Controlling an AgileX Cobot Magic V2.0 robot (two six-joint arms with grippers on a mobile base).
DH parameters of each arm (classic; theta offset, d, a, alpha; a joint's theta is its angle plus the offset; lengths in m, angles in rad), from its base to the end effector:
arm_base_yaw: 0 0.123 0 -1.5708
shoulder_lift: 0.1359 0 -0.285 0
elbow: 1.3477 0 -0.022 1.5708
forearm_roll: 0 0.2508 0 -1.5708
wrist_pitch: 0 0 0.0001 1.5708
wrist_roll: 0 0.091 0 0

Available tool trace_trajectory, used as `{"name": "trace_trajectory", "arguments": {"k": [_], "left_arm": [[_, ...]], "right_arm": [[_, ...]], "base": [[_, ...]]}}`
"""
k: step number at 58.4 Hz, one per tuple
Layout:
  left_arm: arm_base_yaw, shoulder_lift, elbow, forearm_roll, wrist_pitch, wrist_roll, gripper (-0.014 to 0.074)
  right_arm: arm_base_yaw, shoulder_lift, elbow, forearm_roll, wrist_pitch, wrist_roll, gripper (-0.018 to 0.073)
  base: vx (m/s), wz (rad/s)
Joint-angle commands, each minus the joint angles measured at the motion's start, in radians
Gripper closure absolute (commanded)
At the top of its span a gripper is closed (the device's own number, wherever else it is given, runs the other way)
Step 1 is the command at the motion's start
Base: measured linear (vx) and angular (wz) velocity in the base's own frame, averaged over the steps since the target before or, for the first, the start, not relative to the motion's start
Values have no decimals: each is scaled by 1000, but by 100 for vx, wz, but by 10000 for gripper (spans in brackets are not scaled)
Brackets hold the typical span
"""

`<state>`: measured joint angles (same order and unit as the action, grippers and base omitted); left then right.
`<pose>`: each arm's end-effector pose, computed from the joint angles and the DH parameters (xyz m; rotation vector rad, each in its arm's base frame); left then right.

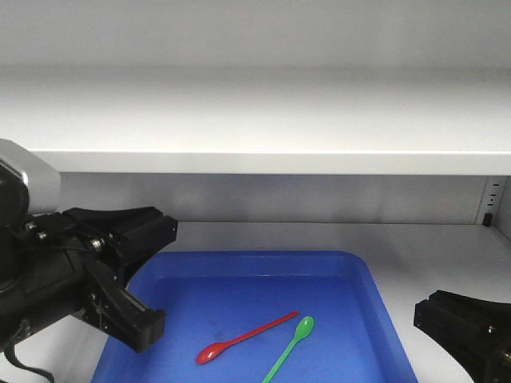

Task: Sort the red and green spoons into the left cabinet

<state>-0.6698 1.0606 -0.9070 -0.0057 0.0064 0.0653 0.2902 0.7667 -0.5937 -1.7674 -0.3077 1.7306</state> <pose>0.1868 -0.1479 0.3869 0.5936 1.5547 -0.4648 0.1467 0.0719 0.3344 -0.5092 1.6551 0.4391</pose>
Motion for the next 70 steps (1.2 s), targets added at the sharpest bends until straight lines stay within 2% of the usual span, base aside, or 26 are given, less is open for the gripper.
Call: {"name": "trace_trajectory", "arguments": {"k": [1, 21, 26, 28, 53, 70], "left_arm": [[-7, -10, -34, 89, -107, -71, 597], [8, 13, -34, 143, -85, -45, 597], [37, 11, -34, 140, -78, -39, 597], [70, 10, -34, 132, -75, -39, 597], [226, -57, -34, 132, -76, -46, 597], [295, -144, -32, 132, 27, -45, 597]], "right_arm": [[-2, -6, -31, -18, 27, 2, 564], [-2, -6, -31, -18, 27, 2, 564], [-2, -6, -31, -18, 27, 2, 564], [-2, -6, -31, -18, 29, 2, 564], [-2, -6, -31, -18, 30, 2, 564], [-2, -6, -31, -18, 30, 2, 564]], "base": [[0, 0], [0, 0], [0, 0], [0, 0], [0, 0], [0, 0]]}}
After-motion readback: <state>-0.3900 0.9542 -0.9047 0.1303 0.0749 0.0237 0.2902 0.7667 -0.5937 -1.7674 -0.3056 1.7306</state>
